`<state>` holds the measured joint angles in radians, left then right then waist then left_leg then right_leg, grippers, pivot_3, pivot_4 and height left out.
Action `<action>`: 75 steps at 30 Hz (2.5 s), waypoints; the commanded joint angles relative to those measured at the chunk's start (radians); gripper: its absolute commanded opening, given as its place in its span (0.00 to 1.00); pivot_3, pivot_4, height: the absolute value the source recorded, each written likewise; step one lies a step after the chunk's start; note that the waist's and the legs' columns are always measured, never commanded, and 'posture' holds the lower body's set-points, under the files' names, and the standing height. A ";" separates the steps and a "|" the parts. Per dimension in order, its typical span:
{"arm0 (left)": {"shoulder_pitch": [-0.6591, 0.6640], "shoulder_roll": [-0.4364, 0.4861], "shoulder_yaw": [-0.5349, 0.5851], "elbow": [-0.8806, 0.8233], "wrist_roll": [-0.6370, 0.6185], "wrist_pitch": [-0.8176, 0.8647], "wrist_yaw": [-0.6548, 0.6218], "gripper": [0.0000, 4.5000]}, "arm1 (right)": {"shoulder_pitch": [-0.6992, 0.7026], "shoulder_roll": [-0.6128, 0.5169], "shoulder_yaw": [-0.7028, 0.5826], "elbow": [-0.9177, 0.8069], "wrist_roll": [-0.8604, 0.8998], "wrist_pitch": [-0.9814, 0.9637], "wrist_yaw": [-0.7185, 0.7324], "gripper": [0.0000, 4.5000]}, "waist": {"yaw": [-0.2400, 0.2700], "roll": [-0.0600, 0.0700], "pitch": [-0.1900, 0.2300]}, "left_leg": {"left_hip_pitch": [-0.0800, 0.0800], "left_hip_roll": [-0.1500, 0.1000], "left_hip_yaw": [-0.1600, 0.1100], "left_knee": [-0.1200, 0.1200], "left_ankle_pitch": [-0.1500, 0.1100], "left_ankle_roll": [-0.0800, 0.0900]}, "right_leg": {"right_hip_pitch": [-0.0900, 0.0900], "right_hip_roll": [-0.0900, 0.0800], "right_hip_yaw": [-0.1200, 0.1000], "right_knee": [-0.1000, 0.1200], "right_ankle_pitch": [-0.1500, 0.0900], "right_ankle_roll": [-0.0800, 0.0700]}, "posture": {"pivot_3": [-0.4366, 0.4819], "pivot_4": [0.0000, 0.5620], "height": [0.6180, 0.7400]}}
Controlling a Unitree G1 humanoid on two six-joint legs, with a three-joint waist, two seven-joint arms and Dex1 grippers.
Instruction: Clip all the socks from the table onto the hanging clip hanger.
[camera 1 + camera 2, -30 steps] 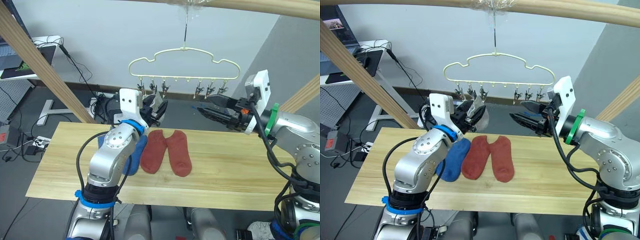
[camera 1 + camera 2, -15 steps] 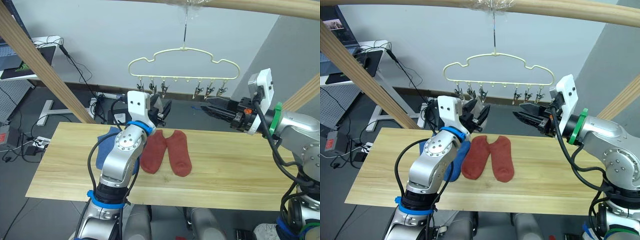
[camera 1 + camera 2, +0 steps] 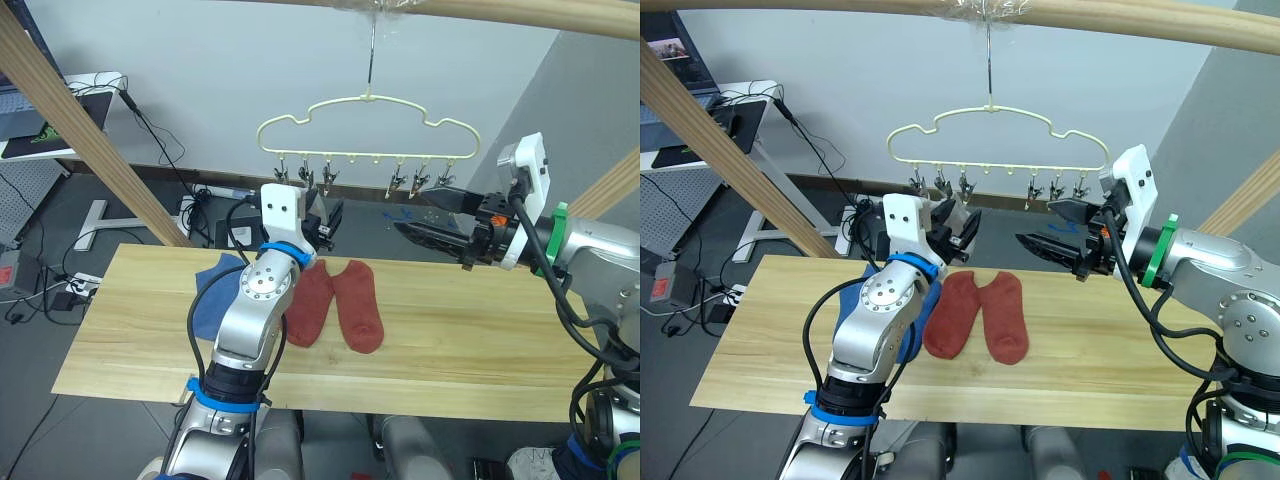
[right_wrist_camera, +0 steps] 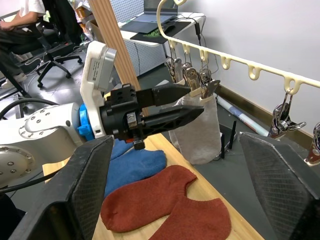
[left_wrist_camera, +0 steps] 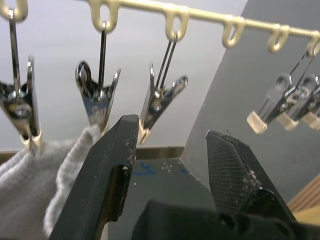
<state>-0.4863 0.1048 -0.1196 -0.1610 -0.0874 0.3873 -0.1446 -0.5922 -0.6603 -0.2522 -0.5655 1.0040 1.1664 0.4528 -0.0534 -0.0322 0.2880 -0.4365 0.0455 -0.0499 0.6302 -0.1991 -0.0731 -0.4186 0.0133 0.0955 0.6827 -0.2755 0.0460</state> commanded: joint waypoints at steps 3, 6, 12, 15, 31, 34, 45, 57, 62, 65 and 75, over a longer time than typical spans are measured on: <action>-0.007 -0.016 0.004 -0.019 0.018 -0.027 0.011 0.38 | 0.011 -0.028 -0.022 -0.042 0.037 -0.013 -0.019 0.94 | -0.002 0.000 0.000 | 0.000 0.000 0.000 0.000 0.000 0.000 | 0.000 0.000 0.000 0.000 0.000 0.000 | 0.38 0.42 1.00; -0.006 -0.019 0.003 -0.019 0.026 -0.026 0.013 0.38 | 0.014 -0.035 -0.019 -0.041 0.046 -0.017 -0.026 0.94 | -0.003 0.000 0.000 | 0.000 0.000 0.000 0.000 0.000 0.000 | 0.000 0.000 0.000 0.000 0.000 0.000 | 0.38 0.42 1.00; -0.015 -0.027 0.012 -0.012 0.013 -0.014 0.000 0.38 | 0.013 -0.043 -0.010 -0.035 0.054 -0.027 -0.037 0.94 | -0.003 0.000 0.000 | 0.000 0.000 0.000 0.000 0.000 0.000 | 0.000 0.000 0.000 0.000 0.000 0.000 | 0.38 0.42 1.00; -0.017 -0.028 0.017 -0.013 0.023 0.003 0.010 0.49 | 0.014 -0.045 -0.006 -0.034 0.052 -0.032 -0.042 0.94 | -0.003 0.000 0.000 | 0.000 0.000 0.000 0.000 0.000 0.000 | 0.000 0.000 0.000 0.000 0.000 0.000 | 0.38 0.42 1.00; -0.075 -0.041 0.032 0.057 0.032 -0.028 0.025 0.61 | 0.015 -0.050 0.000 -0.035 0.056 -0.044 -0.065 0.94 | -0.004 0.000 0.000 | 0.000 0.000 0.000 0.001 0.000 0.000 | 0.001 0.000 0.000 0.001 0.001 0.001 | 0.35 0.42 1.00; -0.094 -0.044 0.036 0.084 0.037 -0.052 0.033 0.61 | 0.019 -0.050 -0.002 -0.039 0.062 -0.041 -0.077 0.94 | -0.004 0.000 0.000 | 0.000 0.000 0.000 0.001 0.000 0.000 | 0.000 0.000 0.000 0.001 0.001 0.001 | 0.35 0.42 1.00; -0.161 -0.060 0.053 0.147 0.035 -0.086 0.044 0.61 | 0.030 -0.053 -0.002 -0.045 0.078 -0.042 -0.103 0.94 | -0.004 0.000 0.000 | 0.000 0.000 0.000 0.002 0.000 0.000 | 0.001 0.000 0.000 0.001 0.001 0.001 | 0.35 0.42 1.00; -0.191 -0.071 0.057 0.192 0.030 -0.105 0.041 0.61 | 0.046 -0.059 -0.009 -0.058 0.106 -0.043 -0.140 0.94 | -0.007 0.000 0.000 | 0.000 0.000 0.000 0.002 0.000 0.000 | 0.001 0.000 0.000 0.001 0.001 0.001 | 0.33 0.43 1.00; -0.193 -0.075 0.063 0.195 0.021 -0.109 0.041 0.61 | 0.050 -0.062 -0.009 -0.059 0.110 -0.045 -0.147 0.94 | -0.007 0.000 0.000 | 0.000 0.000 0.000 0.002 0.000 0.000 | 0.001 0.000 0.000 0.001 0.001 0.002 | 0.32 0.43 1.00; -0.194 -0.075 0.064 0.194 0.022 -0.109 0.043 0.61 | 0.052 -0.064 -0.008 -0.059 0.114 -0.047 -0.151 0.94 | -0.007 0.000 0.000 | 0.000 0.000 0.000 0.002 0.000 0.000 | 0.001 0.000 0.000 0.001 0.001 0.002 | 0.32 0.43 1.00; -0.192 -0.079 0.069 0.191 0.019 -0.102 0.041 0.31 | 0.054 -0.067 -0.004 -0.059 0.117 -0.053 -0.157 0.94 | -0.007 0.000 0.000 | 0.000 0.000 0.000 0.002 0.000 0.000 | 0.001 0.000 0.000 0.001 0.001 0.002 | 0.33 0.44 1.00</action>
<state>-0.6617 0.0338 -0.0528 0.0513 -0.0669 0.2985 -0.1010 -0.5367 -0.7115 -0.2346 -0.5865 1.1056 1.1401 0.2965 -0.0606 -0.0321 0.2877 -0.4364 0.0453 -0.0498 0.6326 -0.1989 -0.0729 -0.4173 0.0134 0.0959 0.6835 -0.2744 0.0477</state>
